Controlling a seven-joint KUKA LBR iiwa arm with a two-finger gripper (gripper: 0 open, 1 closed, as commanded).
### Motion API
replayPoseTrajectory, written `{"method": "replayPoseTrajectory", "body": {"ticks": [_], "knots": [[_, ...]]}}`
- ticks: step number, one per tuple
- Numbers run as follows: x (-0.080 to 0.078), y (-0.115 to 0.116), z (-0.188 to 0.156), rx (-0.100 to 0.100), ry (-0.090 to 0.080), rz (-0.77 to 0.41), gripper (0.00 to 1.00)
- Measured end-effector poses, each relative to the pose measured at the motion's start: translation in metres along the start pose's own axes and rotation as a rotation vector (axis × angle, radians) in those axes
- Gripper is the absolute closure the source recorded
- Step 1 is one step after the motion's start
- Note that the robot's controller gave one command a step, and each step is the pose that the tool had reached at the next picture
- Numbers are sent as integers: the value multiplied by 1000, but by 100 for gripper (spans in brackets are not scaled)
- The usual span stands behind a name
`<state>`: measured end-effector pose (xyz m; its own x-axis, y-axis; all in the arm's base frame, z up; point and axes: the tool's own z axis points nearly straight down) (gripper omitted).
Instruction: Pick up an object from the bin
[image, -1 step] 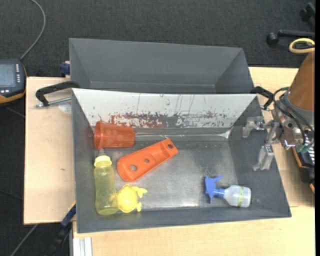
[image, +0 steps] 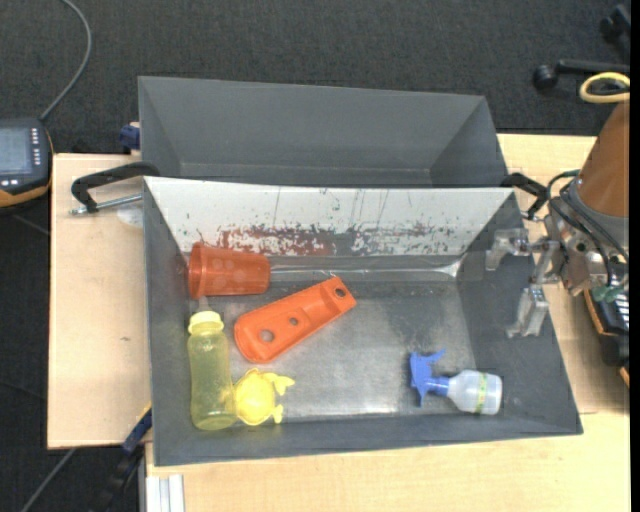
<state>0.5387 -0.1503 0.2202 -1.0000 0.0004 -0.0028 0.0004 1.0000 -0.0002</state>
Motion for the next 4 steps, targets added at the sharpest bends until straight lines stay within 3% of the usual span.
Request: {"method": "replayPoseTrajectory", "body": {"ticks": [1,2,3,4], "knots": [[-23,10,26,2,-4,-59,0],[-46,55,52,0,-2,-174,0],[-50,65,96,1,-11,-180,0],[-47,67,117,1,-6,-165,0]]}}
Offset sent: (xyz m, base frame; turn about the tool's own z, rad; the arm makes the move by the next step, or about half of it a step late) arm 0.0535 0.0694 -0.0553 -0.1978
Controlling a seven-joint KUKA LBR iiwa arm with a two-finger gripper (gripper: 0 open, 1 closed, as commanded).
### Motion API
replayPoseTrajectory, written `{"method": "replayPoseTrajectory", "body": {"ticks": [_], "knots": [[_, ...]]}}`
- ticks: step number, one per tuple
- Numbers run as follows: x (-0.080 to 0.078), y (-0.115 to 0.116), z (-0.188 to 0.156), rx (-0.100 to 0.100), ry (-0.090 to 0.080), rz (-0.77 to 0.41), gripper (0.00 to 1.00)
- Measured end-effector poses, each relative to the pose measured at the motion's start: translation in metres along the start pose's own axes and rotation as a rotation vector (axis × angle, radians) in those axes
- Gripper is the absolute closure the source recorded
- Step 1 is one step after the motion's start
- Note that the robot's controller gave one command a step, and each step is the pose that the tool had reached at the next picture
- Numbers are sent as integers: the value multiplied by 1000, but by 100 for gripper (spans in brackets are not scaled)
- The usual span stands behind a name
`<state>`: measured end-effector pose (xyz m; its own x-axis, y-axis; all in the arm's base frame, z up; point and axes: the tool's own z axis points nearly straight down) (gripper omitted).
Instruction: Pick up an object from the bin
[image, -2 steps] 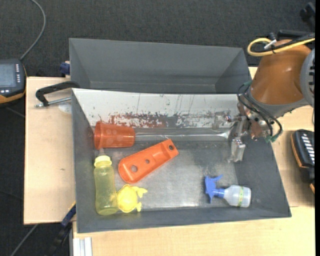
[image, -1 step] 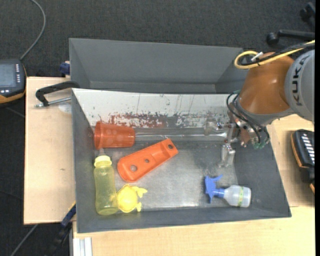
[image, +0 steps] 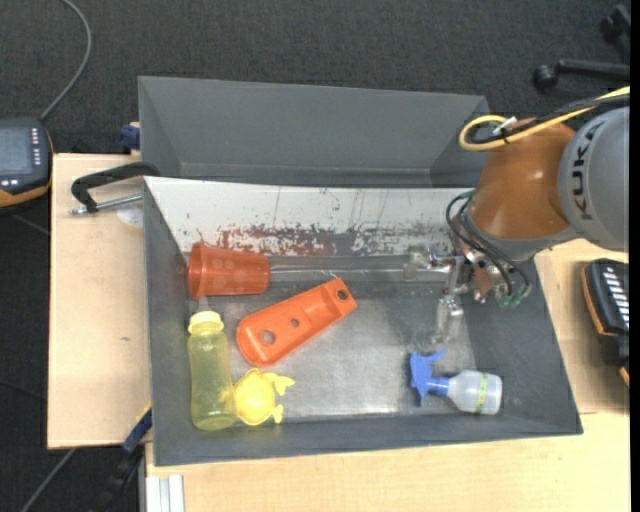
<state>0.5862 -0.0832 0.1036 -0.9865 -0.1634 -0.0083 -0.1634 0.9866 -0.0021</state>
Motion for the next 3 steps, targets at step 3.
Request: {"method": "replayPoseTrajectory", "body": {"ticks": [3], "knots": [[15,96,20,-2,-11,-141,0]]}}
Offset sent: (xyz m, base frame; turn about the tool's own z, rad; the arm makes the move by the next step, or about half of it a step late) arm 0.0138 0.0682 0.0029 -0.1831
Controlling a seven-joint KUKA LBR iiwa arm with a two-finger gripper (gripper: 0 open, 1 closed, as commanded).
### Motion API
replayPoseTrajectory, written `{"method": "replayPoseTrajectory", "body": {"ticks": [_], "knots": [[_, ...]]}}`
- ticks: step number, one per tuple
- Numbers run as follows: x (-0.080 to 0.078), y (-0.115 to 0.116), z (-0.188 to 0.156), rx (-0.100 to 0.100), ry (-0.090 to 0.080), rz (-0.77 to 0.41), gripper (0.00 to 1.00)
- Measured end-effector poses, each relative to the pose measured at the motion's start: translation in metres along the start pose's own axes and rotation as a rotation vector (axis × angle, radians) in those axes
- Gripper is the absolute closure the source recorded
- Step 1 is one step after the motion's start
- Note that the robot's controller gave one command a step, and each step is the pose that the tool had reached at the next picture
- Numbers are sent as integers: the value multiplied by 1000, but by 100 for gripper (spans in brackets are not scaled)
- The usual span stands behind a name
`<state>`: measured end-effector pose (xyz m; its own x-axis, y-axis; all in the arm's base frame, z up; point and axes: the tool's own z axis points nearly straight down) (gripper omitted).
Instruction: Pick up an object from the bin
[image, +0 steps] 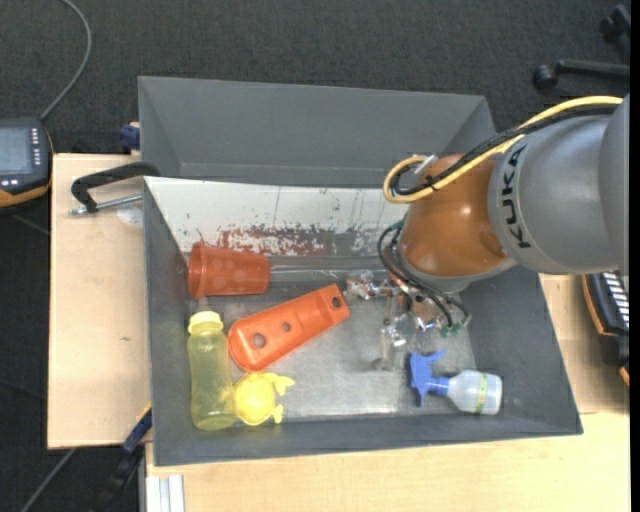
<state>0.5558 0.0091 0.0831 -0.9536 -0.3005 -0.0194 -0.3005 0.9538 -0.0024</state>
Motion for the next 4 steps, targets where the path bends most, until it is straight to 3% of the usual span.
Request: {"method": "replayPoseTrajectory", "body": {"ticks": [1,2,3,4], "knots": [[-5,22,2,-2,7,-61,0],[-23,43,6,2,-5,-103,0],[-45,69,10,-1,-1,-209,0],[-60,81,11,0,-8,-229,0]]}}
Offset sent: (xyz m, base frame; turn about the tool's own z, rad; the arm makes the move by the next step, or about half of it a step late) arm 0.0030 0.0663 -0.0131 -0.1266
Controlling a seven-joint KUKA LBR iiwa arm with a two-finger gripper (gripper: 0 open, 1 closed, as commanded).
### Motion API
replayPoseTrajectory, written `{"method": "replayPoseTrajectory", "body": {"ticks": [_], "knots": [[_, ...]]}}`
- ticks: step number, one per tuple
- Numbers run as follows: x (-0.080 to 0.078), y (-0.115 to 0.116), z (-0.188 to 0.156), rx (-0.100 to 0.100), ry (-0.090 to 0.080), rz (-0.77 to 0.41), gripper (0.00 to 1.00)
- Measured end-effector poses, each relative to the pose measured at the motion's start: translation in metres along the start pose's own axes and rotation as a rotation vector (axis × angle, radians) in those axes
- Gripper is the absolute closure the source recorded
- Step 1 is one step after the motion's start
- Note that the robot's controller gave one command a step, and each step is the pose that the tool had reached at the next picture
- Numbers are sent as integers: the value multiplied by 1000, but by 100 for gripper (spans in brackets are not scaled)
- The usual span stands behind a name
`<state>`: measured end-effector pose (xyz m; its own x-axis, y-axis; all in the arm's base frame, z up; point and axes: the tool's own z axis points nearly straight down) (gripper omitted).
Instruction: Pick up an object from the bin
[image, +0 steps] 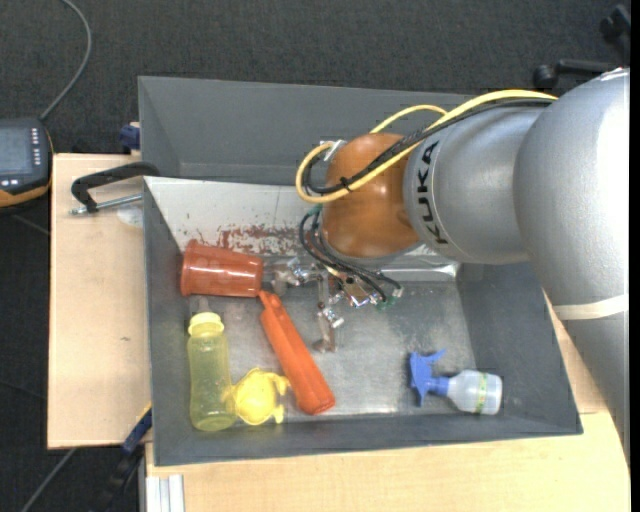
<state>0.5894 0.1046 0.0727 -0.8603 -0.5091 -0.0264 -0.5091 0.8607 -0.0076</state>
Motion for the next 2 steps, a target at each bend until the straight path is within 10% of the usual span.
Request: {"method": "replayPoseTrajectory", "body": {"ticks": [1,2], "knots": [[9,39,-13,5,5,143,0],[28,65,-6,3,1,13,0]]}}
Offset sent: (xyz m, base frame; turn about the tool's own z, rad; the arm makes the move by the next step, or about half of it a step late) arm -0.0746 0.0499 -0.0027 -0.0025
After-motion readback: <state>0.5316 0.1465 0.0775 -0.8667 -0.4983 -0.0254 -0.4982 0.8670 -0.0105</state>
